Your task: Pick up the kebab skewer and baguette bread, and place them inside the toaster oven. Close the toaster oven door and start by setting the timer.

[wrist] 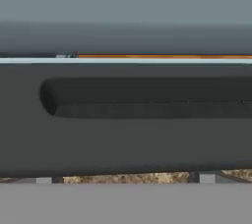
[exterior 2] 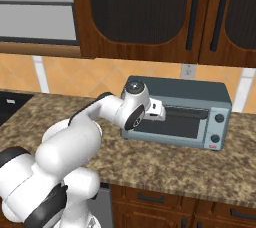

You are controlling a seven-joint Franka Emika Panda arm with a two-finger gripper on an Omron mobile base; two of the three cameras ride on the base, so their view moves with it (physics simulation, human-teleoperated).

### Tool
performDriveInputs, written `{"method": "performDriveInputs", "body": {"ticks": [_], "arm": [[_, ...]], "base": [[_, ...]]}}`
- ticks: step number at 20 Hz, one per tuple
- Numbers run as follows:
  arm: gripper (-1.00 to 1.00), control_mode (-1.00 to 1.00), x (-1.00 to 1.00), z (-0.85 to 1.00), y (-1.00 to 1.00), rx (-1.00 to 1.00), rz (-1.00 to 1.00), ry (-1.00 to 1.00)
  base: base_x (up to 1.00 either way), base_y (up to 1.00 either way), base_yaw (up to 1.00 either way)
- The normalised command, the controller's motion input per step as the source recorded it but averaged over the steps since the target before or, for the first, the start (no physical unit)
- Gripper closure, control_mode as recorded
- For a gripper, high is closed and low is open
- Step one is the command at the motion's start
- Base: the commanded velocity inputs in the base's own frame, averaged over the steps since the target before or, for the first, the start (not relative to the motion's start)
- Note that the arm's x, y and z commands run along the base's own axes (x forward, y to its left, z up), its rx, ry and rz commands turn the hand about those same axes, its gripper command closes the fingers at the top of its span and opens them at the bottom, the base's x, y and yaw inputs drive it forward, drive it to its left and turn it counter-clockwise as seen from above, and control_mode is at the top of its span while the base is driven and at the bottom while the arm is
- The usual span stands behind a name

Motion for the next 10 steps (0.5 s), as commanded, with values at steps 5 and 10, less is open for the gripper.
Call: {"method": "performDriveInputs", "body": {"ticks": [5,10], "arm": [[-1.00,-1.00,0.31,-0.03,0.05,0.00,-0.03,-0.03],[-1.00,-1.00,-0.07,-0.02,0.00,0.00,-0.02,-0.02]], "base": [[0.00,0.00,0.00],[0.00,0.00,0.00]]}}
